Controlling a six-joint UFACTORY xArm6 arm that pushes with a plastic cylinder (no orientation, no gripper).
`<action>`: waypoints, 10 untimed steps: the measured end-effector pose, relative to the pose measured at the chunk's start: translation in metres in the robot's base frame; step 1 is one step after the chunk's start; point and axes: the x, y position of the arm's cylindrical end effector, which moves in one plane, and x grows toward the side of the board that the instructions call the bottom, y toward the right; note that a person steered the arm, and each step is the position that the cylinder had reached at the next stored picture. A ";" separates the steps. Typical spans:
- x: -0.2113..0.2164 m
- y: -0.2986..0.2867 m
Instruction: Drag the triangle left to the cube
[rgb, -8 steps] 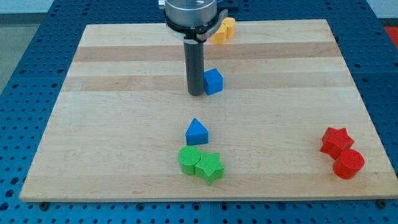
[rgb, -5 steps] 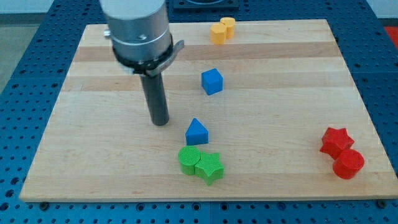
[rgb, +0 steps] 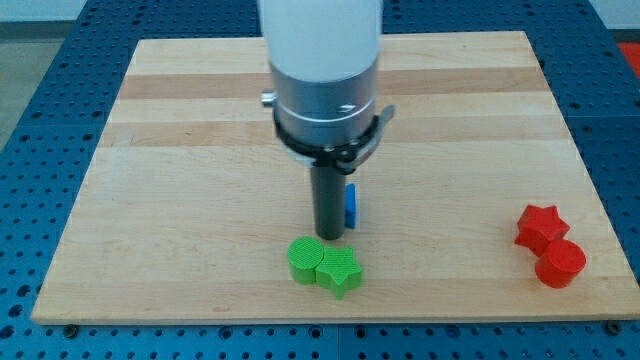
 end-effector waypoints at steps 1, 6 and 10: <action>-0.019 0.002; -0.042 0.053; -0.059 0.011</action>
